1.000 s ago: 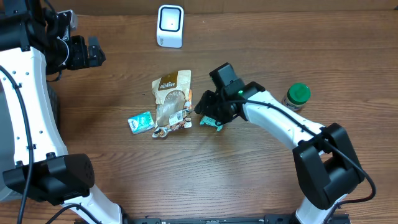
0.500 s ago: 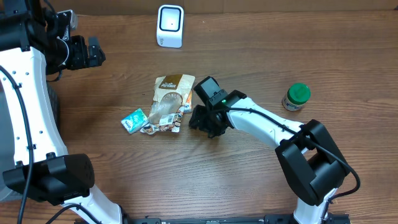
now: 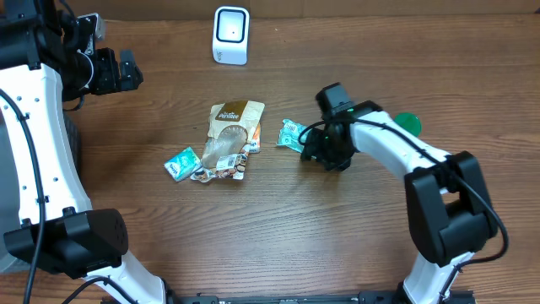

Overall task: Scan the item barcode
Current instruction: 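Reach the right gripper to the mint-green packet and grasp it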

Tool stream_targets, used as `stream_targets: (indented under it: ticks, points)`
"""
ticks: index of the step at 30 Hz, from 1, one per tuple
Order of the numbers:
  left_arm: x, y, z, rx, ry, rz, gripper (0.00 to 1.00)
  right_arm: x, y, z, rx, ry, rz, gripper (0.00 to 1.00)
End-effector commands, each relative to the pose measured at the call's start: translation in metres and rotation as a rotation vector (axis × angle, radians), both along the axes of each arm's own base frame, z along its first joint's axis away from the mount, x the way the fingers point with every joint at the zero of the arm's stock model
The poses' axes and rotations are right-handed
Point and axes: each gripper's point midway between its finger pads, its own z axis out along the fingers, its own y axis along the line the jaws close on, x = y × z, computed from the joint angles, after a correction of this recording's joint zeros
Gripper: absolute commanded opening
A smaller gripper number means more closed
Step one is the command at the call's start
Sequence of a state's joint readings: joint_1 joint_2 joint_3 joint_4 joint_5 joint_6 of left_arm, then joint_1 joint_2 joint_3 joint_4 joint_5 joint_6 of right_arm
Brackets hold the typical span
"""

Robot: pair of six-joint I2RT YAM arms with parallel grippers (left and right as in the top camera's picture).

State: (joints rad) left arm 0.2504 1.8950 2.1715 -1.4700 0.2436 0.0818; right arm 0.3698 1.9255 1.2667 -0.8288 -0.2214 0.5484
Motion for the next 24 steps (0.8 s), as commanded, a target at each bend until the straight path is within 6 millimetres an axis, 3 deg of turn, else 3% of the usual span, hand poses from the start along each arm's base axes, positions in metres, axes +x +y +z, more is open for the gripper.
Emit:
stream_targets:
  ticks: [1, 6, 10, 15, 24]
  points:
    - [0.000, -0.001, 0.002, 0.000, -0.009, -0.016, 0.99, 0.010, 0.003, 0.040, 0.080, -0.103, 0.117, 0.59]
    - [0.000, -0.001, 0.002, 0.000, -0.009, -0.016, 0.99, 0.024, 0.002, 0.070, 0.124, -0.163, 0.137, 0.62]
    - [0.000, -0.001, 0.002, 0.000, -0.009, -0.016, 0.99, 0.042, -0.004, 0.075, 0.133, -0.219, 0.111, 0.62]
    - [0.000, -0.001, 0.002, 0.000, -0.009, -0.016, 1.00, 0.051, -0.015, 0.054, 0.109, -0.188, -0.005, 0.61]
    - [0.000, -0.001, 0.002, 0.000, -0.009, -0.016, 0.99, 0.037, -0.008, 0.009, 0.167, -0.087, -0.056, 0.57]
